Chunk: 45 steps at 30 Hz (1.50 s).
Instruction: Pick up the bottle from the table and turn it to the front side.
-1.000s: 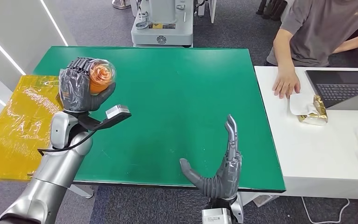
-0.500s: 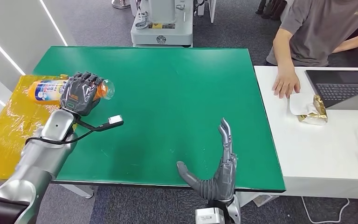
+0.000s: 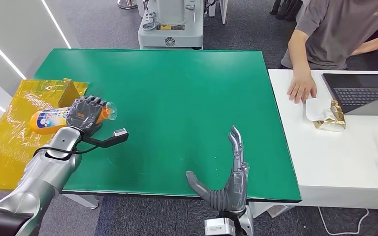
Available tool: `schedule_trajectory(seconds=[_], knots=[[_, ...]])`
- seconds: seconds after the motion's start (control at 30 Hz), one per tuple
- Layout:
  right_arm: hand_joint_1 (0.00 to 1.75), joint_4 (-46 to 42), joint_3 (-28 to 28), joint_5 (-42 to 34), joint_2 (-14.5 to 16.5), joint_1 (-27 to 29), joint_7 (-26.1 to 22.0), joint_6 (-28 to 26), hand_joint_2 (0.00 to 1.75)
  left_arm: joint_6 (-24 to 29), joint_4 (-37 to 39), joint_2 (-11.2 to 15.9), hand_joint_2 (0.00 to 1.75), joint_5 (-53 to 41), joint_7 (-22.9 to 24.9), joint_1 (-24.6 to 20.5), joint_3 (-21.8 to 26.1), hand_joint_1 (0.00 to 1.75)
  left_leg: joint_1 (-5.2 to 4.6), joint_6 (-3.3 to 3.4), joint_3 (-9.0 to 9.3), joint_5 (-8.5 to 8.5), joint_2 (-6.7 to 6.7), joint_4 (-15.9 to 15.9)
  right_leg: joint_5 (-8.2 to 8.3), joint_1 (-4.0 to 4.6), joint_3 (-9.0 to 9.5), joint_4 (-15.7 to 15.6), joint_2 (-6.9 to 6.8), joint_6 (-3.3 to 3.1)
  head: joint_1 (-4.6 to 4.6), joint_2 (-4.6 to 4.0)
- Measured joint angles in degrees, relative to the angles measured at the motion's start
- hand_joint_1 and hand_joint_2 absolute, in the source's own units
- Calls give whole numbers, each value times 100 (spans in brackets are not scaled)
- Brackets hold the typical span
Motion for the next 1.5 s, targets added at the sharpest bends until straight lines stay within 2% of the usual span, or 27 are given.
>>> schedule_trajectory(seconds=[0.33,0.7,0.87,1.5], knots=[[0,20,0,5,0,2,0,1,175,-68,166,0,175,-15,75,0,-2,175,0,0,0,0,0,0,0,0,0,0,0,0,0,0],[0,-1,-41,210,-2,174,0,2,175,-428,374,112,175,-49,983,364,-389,175,0,-5,-1,-4,1,-1,-5,0,-2,0,1,-6,1,0],[0,-4,-39,193,-19,204,0,2,175,-333,433,121,175,-50,1289,520,-567,175,0,-6,-1,-5,1,-1,-5,0,-1,0,1,-7,2,0],[0,107,158,-210,-155,189,0,2,175,176,485,211,175,-52,1646,771,-900,175,0,-13,12,-7,2,-11,-9,0,6,3,1,-13,2,0]])
